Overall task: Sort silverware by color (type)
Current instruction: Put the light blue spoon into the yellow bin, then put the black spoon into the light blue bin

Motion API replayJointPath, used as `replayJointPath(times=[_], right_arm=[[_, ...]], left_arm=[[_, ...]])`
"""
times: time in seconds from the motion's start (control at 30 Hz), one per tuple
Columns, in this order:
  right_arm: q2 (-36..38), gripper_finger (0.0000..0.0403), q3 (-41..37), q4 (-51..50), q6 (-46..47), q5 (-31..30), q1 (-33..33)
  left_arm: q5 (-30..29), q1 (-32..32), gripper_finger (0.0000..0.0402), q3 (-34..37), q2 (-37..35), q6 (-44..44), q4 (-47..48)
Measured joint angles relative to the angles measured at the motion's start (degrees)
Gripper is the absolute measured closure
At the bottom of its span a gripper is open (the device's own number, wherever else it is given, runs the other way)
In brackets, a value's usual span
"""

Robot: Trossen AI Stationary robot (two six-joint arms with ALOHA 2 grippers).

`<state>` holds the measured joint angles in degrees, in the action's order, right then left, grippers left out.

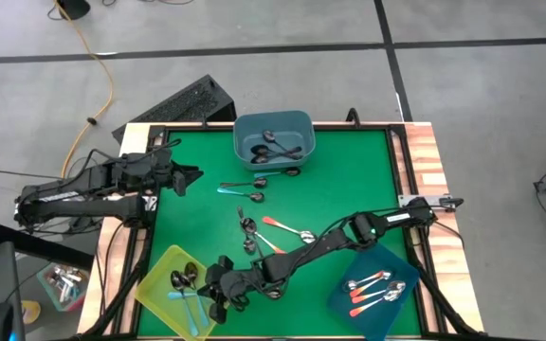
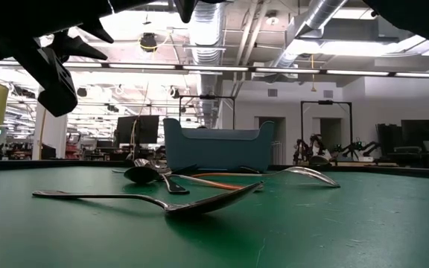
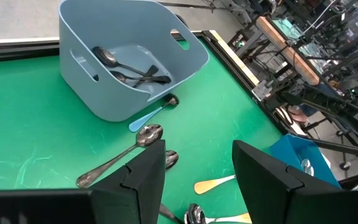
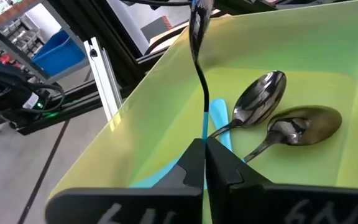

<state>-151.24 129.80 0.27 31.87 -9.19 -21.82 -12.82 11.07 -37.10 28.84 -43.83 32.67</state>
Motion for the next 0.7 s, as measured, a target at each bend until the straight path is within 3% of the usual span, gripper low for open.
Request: replayJointPath(times=[0.33,0.7], right_arm=[[0.0,0.0287,0.0,0.34,-1.46,0.13,0.0],[1.91,0.0276,2.27,4.5,-4.63,3.0,1.88]], left_arm=[[0.0,0.02,0.0232,0.0,0.0,-0.04,0.02],[0.0,0.0,0.0232,0.0,0.0,0.12,0.04]])
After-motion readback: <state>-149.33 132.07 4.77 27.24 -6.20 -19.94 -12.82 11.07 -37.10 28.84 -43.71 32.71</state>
